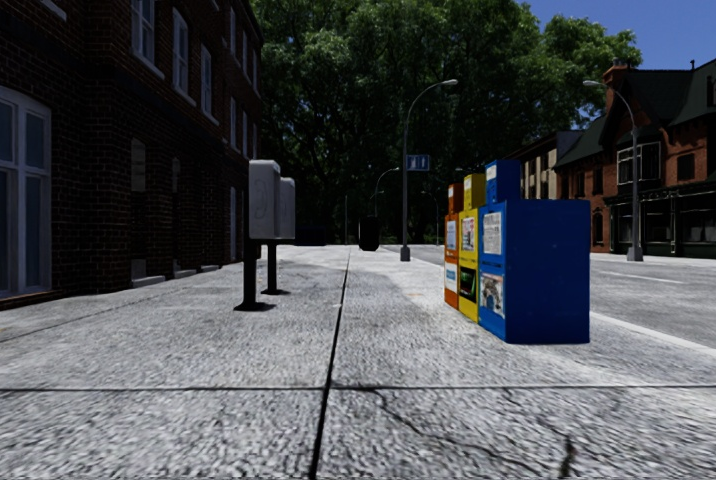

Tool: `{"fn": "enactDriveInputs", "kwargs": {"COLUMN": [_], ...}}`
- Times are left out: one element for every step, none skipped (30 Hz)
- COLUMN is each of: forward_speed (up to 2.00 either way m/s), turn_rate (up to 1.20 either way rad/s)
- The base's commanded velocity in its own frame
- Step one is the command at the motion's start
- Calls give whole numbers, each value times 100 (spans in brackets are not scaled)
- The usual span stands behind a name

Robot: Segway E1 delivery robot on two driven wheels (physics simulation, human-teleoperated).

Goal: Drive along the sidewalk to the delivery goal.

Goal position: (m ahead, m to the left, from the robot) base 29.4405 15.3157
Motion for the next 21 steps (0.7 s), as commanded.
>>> {"fn": "enactDriveInputs", "kwargs": {"forward_speed": [200, 200, 200, 200, 200, 200, 200, 200, 200, 200, 200, 200, 200, 200, 200, 200, 200, 200, 200, 200, 200], "turn_rate": [0, 0, 0, 0, 0, 0, 0, 0, 0, 0, 0, 0, 0, 0, 0, 0, 0, 0, 0, 0, 0]}}
